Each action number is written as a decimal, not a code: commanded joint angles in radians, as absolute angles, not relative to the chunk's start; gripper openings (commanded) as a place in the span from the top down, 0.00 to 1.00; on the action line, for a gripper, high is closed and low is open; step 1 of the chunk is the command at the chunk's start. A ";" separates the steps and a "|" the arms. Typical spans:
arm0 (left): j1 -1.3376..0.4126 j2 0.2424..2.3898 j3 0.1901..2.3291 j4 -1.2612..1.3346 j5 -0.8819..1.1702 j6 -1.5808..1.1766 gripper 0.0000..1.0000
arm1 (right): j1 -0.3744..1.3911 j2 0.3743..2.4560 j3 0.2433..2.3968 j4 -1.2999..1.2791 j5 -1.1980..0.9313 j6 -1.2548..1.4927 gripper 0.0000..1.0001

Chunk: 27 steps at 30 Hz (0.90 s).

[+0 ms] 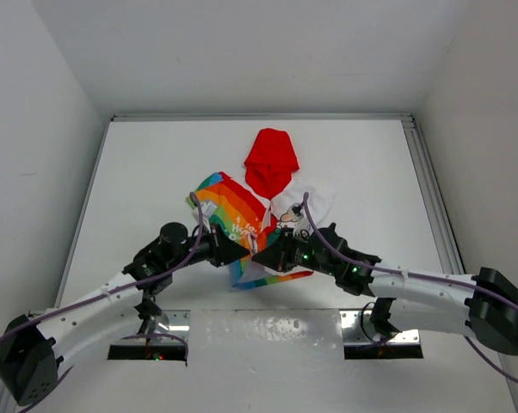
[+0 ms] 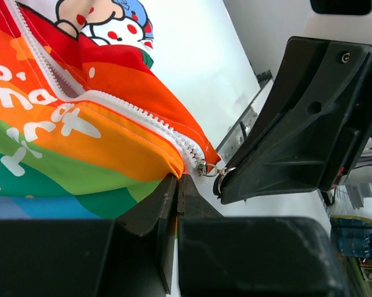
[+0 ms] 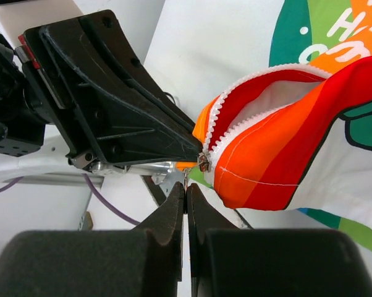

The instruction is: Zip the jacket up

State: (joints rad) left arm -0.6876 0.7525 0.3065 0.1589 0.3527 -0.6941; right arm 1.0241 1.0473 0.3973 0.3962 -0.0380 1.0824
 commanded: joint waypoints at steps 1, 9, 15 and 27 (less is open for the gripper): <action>-0.690 0.747 0.279 0.144 0.331 -0.650 1.00 | 1.025 1.055 0.457 0.445 -0.052 1.100 1.00; -0.692 0.703 0.249 0.130 0.364 -0.624 1.00 | 0.997 1.186 0.535 0.510 -0.006 1.133 1.00; -0.692 0.664 0.241 0.095 0.371 -0.607 1.00 | 0.940 1.255 0.590 0.548 -0.006 1.201 1.00; -0.693 0.689 0.238 0.118 0.428 -0.587 1.00 | 0.831 1.416 0.647 0.712 -0.043 1.387 1.00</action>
State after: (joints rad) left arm -0.6807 0.6811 0.2508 0.1246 0.3264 -0.5999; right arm 0.8677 1.4105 0.5625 0.5674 -0.1192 1.3518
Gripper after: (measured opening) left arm 0.009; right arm 0.003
